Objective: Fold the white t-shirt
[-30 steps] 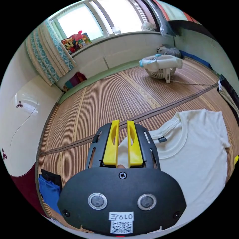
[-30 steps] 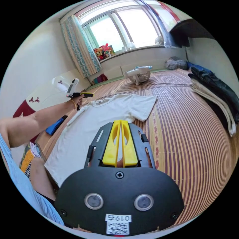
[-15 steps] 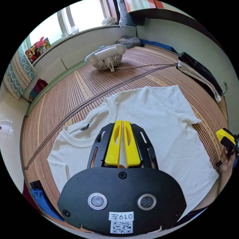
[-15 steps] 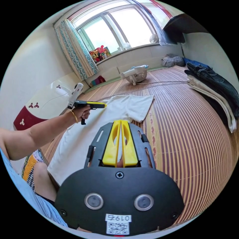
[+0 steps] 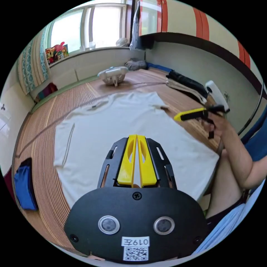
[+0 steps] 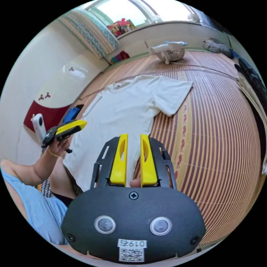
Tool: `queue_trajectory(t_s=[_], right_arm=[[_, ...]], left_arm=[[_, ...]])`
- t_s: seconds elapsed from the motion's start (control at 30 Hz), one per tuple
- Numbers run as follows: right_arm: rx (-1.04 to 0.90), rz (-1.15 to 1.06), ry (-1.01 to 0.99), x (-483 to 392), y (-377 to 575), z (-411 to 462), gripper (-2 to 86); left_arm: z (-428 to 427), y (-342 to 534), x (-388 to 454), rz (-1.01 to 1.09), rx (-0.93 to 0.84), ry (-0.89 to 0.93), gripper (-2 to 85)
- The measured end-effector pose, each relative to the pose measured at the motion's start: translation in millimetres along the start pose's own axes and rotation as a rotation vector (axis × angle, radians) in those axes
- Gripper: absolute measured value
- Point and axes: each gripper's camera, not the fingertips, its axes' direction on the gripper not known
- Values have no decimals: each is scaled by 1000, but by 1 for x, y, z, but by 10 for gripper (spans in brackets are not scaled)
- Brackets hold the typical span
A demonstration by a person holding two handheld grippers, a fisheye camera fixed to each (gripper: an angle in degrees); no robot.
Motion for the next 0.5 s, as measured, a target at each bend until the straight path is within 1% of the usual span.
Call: queue_trajectory(t_s=[0.03,0.1,0.2,0.3,0.4,0.5], right_arm=[[-37,8,24,0,-3,2,99],[-60,41,21,6,-7,3,101],[-70,113,-66,20,-11,1,91],[-89,166,-89,29,-15,2,60],[-96,201,-113,35,-19,3,20],[-106,197,-117,37,-24,3,0]], left_arm=[[-15,38,6,-27,-35,-34,12],[-44,91,8,-109,-36,-93,12],[-92,166,-11,-306,-21,-177,12],[-129,228,-30,-466,-38,-180,11],[-157,282,-25,-506,-42,-138,10],[-173,331,-1,-444,-116,-116,9]])
